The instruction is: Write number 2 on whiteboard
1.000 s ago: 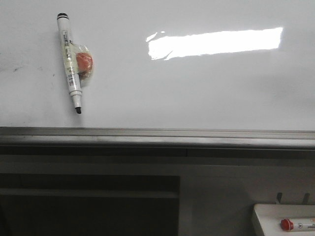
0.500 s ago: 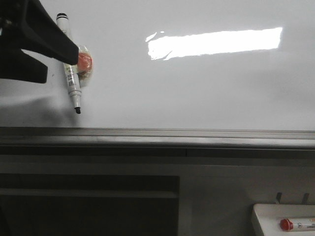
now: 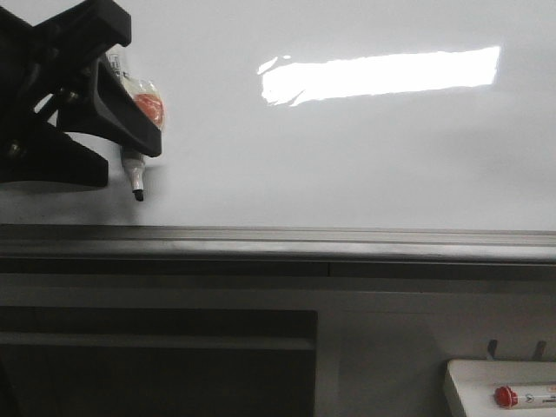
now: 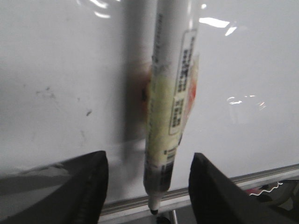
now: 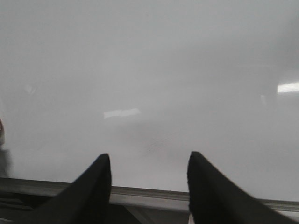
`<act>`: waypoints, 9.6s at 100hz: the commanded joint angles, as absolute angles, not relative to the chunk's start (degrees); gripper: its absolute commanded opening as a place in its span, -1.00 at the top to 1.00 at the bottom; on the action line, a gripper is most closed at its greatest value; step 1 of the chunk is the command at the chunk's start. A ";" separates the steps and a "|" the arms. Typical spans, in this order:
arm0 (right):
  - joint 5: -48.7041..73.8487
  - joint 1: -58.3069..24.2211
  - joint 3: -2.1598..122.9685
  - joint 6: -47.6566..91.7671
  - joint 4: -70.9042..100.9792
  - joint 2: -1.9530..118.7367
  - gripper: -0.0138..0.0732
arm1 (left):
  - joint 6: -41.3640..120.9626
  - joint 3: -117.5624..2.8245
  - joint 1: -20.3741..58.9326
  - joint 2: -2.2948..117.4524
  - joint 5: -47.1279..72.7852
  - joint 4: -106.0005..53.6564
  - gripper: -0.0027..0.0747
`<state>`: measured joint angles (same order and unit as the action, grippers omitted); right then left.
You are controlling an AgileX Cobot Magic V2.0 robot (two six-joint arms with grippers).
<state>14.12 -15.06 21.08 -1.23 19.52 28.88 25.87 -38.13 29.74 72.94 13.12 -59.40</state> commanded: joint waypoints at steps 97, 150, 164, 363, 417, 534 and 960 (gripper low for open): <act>31.87 -40.64 49.38 30.64 19.50 37.75 -0.09 | 56.84 -55.71 41.71 67.09 43.47 -39.89 0.98; 31.61 -56.53 53.12 30.89 21.16 47.63 -0.10 | 56.84 -57.77 48.00 65.47 44.04 -23.13 0.98; 28.36 -56.99 53.12 30.89 21.16 49.24 -0.10 | 56.84 -57.77 48.00 65.43 44.04 -23.24 0.98; 6.18 -45.49 62.28 30.89 7.87 75.19 0.86 | 9.84 -45.59 46.17 11.66 38.58 -2.88 0.98; 13.58 -40.03 65.70 30.89 0.52 78.67 0.83 | 9.84 -43.29 46.17 10.14 37.74 -3.38 0.98; 11.97 -41.53 56.44 24.09 10.25 80.44 0.82 | 9.84 -43.29 46.17 10.14 36.82 -3.61 0.98; 27.89 -50.04 55.21 28.32 13.17 38.72 0.84 | 11.35 -52.14 23.16 60.71 13.57 -18.50 0.98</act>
<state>32.27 -50.57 55.85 29.41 13.36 38.75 12.16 -50.71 23.99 58.67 19.76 -17.07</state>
